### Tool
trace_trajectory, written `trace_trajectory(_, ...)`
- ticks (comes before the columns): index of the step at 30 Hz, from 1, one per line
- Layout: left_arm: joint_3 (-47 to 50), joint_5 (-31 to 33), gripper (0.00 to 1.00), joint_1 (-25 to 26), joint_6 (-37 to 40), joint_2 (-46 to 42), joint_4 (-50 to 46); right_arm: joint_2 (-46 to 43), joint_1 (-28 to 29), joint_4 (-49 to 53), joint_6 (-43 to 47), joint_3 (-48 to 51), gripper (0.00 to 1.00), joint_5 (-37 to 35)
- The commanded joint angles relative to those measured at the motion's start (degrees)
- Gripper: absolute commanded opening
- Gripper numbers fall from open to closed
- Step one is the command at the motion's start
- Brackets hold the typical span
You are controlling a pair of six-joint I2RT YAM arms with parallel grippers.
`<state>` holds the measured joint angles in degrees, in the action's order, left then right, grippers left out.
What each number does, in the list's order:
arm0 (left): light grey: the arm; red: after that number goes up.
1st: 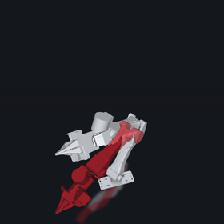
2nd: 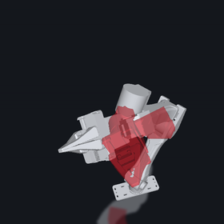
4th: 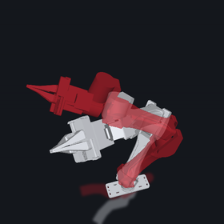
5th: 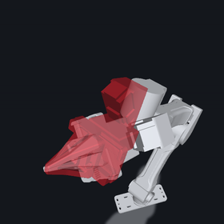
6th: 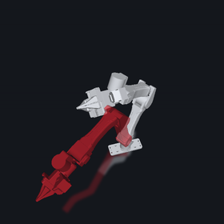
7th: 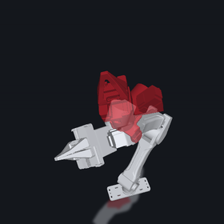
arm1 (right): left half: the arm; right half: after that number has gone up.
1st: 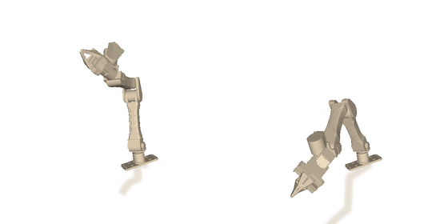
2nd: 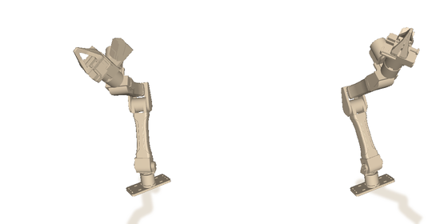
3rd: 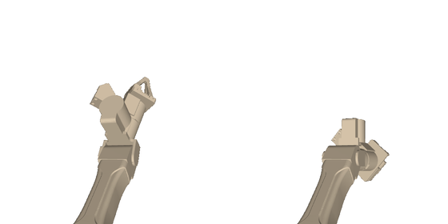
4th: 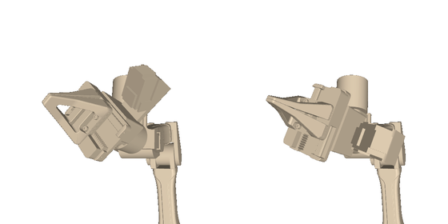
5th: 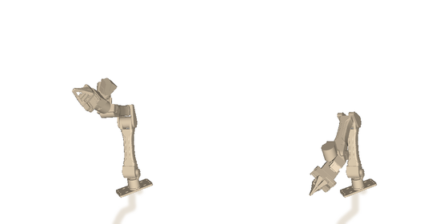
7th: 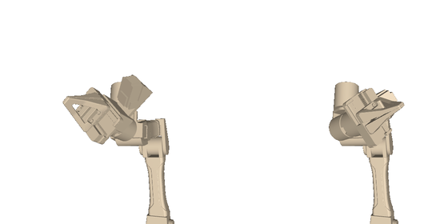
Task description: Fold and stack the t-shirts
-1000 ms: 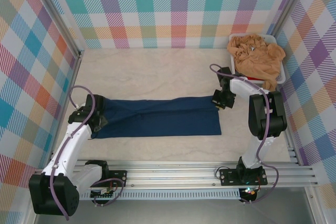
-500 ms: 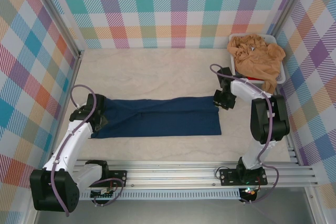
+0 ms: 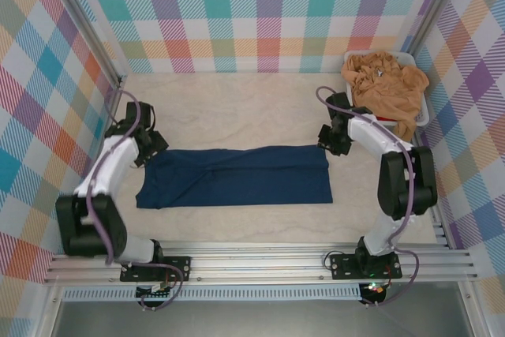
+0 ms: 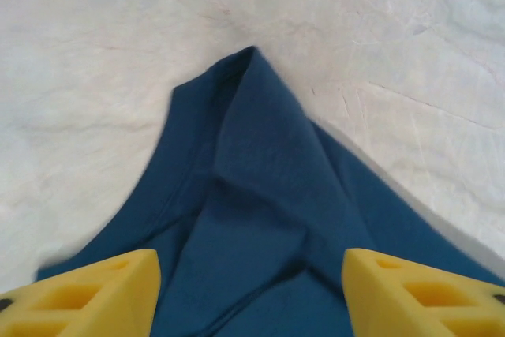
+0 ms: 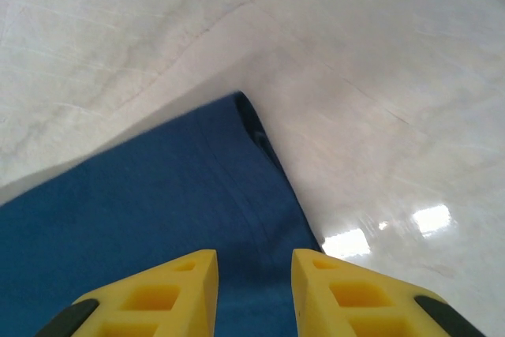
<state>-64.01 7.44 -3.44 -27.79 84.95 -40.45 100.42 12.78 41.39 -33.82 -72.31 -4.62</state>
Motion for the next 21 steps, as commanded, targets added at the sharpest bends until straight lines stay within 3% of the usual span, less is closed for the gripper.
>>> trace_trajectory(1, -4.4, -7.2, 0.58, -4.4, 2.7, 8.5, 1.5, 3.7, -0.4, 0.1, -0.4, -3.5, 0.34, 1.7)
trace_trajectory(5, -6.1, -10.4, 0.57, -7.6, 4.3, 13.9, 3.9, 6.7, -1.7, 0.1, -0.3, -4.6, 0.41, 3.3)
trace_trajectory(10, -8.7, -12.5, 0.52, -8.1, 6.2, 17.7, 5.0, 8.7, -2.2, 0.1, -0.3, -6.1, 0.42, 5.3)
trace_trajectory(16, -10.2, -12.0, 0.42, -8.9, 7.7, 21.2, 6.4, 10.2, -2.2, 0.6, -1.2, -7.8, 0.32, 5.3)
trace_trajectory(21, -10.3, -12.2, 0.34, -9.2, 9.1, 23.3, 6.7, 12.7, -2.3, 1.6, -1.6, -9.3, 0.3, 4.8)
